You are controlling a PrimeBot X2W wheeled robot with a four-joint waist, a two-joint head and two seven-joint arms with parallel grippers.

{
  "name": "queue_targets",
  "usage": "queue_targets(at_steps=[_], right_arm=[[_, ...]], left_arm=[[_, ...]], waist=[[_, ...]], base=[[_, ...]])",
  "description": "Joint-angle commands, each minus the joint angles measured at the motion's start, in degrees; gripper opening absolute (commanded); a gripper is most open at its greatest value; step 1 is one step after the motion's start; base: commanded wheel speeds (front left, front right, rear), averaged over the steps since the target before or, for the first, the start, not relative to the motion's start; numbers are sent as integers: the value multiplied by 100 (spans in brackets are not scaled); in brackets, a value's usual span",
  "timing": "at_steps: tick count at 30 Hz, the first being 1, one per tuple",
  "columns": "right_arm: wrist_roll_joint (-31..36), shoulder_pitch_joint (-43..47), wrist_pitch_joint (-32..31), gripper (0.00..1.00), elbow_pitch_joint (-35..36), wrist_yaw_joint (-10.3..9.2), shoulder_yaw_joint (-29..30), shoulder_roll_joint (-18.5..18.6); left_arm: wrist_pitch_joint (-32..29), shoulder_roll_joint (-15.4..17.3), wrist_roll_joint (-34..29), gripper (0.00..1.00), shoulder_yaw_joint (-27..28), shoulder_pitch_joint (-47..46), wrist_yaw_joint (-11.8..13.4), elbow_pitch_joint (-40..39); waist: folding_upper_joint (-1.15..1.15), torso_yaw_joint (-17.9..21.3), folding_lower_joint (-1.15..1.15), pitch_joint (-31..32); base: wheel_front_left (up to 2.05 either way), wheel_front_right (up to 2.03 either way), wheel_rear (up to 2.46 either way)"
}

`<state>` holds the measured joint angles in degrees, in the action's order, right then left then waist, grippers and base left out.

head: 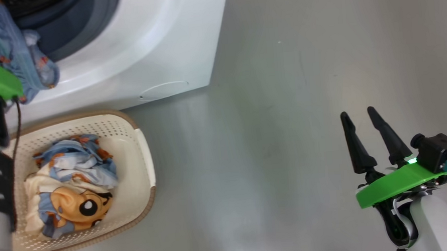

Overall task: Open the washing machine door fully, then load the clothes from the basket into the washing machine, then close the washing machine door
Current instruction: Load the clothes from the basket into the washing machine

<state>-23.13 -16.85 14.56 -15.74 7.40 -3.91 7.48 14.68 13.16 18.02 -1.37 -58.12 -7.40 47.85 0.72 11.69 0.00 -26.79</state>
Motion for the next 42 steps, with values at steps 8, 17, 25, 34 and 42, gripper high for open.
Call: queue_targets(at_steps=[8, 17, 25, 34, 42], right_arm=[[-46, -141, 44, 100, 112, 9, -319, -54], [-79, -269, 44, 100, 148, 9, -405, -113], [-70, -327, 44, 100, 157, 9, -432, -151], [-74, -371, 44, 100, 158, 9, -407, -113], [-61, -380, 44, 100, 158, 9, -411, -81]], left_arm=[[32, 467, -181, 0, -90, -1018, -9, 433], [32, 449, -354, 0, 321, -1439, -9, -779], [32, 349, -470, 100, 616, -1138, -9, -696], [32, 324, -415, 100, 621, -996, -9, -585], [32, 277, -366, 100, 605, -747, -9, -601]], waist=[[0, 272, 0, -267], [0, 363, 0, -543], [0, 329, 0, -626], [0, 237, 0, -643], [0, 162, 0, -623]], base=[[0, 0, 0], [0, 0, 0], [0, 0, 0], [0, 0, 0], [0, 0, 0]])
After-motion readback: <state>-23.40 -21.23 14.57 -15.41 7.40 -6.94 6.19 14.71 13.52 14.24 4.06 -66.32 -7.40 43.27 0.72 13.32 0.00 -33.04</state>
